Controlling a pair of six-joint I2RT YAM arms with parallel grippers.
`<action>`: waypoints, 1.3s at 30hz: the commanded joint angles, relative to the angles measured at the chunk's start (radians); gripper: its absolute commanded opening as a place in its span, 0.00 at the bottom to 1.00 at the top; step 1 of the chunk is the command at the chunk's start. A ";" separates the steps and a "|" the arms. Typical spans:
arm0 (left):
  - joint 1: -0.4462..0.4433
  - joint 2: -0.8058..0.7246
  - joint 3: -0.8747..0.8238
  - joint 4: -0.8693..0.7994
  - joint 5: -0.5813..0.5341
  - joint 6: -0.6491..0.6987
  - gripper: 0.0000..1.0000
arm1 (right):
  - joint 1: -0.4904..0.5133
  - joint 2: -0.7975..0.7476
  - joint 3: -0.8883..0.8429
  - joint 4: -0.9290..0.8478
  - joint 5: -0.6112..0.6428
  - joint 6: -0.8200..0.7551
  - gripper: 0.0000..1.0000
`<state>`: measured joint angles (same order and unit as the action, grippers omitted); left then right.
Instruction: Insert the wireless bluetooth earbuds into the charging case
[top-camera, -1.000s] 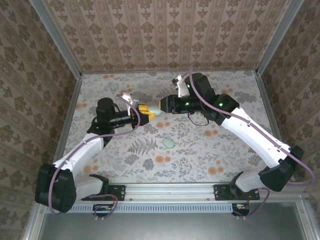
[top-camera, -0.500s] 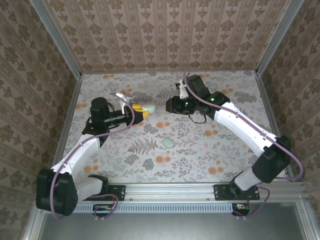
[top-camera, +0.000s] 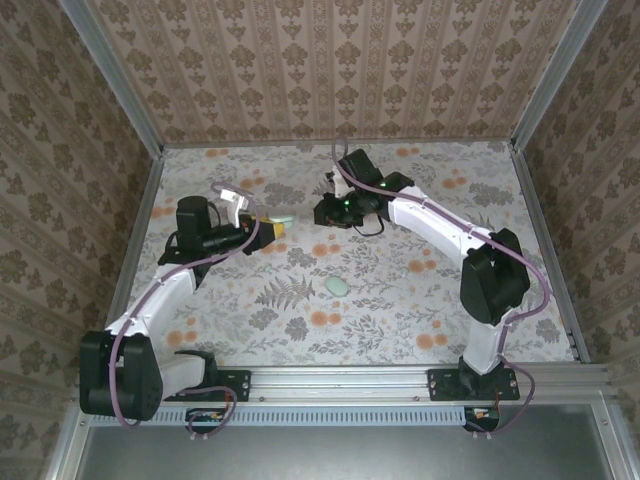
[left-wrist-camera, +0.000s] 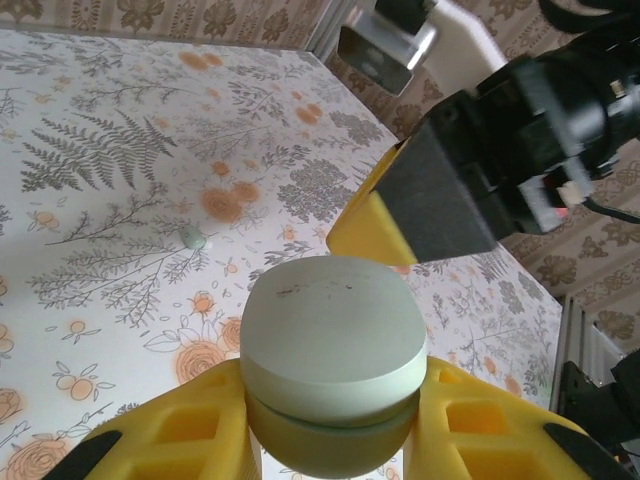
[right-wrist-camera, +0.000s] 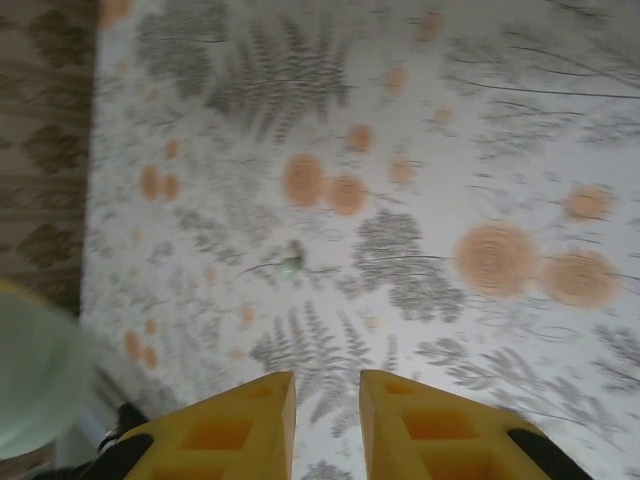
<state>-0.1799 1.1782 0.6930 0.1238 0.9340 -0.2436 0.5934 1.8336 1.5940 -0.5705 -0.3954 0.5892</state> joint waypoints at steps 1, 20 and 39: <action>0.003 -0.010 0.000 0.047 0.054 -0.005 0.09 | 0.051 -0.085 -0.010 0.087 -0.109 -0.030 0.24; -0.046 -0.026 0.004 0.122 0.121 0.001 0.09 | 0.094 -0.068 0.111 0.040 -0.079 -0.062 0.23; -0.056 -0.064 -0.003 0.174 0.157 -0.028 0.09 | 0.056 -0.305 -0.142 0.149 -0.044 -0.223 0.58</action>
<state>-0.2295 1.1469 0.6891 0.2466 1.0500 -0.2539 0.6556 1.5822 1.4914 -0.4629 -0.4728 0.4206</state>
